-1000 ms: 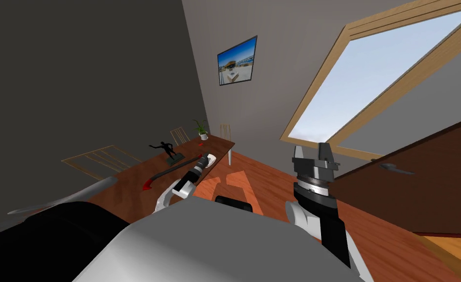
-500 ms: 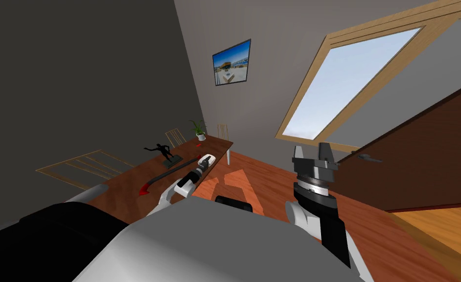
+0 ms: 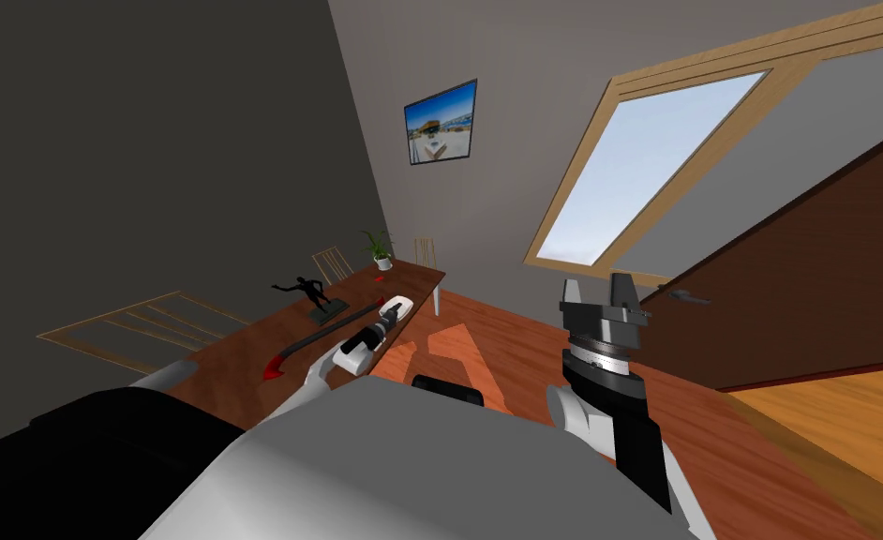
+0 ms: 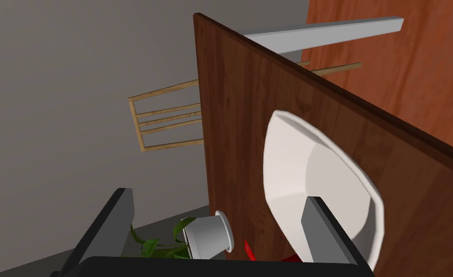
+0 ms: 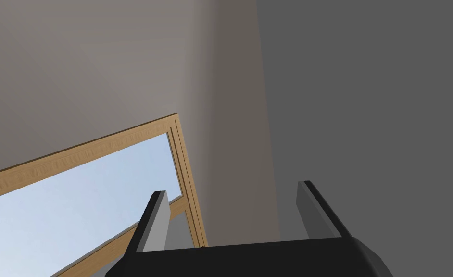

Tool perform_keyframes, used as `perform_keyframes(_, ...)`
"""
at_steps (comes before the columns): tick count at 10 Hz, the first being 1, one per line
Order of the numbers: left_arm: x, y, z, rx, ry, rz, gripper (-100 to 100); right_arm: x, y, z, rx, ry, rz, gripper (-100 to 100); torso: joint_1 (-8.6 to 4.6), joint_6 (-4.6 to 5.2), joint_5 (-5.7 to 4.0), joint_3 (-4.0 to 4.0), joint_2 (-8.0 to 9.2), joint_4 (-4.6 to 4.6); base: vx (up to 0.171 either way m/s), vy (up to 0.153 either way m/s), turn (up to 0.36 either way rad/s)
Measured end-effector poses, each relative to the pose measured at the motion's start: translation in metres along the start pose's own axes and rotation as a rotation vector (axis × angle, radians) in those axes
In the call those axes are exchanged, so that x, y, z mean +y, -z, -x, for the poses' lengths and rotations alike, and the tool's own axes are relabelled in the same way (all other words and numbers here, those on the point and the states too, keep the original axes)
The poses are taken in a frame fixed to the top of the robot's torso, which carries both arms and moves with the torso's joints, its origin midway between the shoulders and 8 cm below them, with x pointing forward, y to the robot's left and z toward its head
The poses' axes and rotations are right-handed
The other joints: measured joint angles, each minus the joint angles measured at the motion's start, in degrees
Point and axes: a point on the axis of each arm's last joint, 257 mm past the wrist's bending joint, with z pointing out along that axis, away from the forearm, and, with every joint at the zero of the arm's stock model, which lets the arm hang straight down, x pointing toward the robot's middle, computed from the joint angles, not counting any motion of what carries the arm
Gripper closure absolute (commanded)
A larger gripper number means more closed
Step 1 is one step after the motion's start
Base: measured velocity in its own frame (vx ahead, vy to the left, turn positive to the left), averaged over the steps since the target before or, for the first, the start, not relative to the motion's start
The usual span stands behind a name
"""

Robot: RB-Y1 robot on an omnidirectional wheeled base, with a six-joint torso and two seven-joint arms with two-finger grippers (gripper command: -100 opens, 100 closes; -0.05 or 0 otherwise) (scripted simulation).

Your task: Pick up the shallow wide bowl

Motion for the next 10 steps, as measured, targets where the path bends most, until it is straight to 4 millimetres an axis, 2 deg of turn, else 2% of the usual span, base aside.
perform_keyframes(4, 0.044, -0.013, 0.021, -0.004, 0.021, 0.135, -100, 0.0, 0.0, 0.0, 0.0, 0.0, 0.0, 0, 0.24, 0.01, 0.05, 0.01, 0.02, 0.01, -0.02, 0.077, -0.103)
perform_keyframes(10, 0.09, -0.014, 0.041, -0.022, 0.047, 0.266, -100, 0.0, 0.0, 0.0, 0.0, 0.0, 0.0, 0, 0.07, -0.01, 0.02, -0.04, -0.06, -0.01, 0.001, 0.044, -0.059)
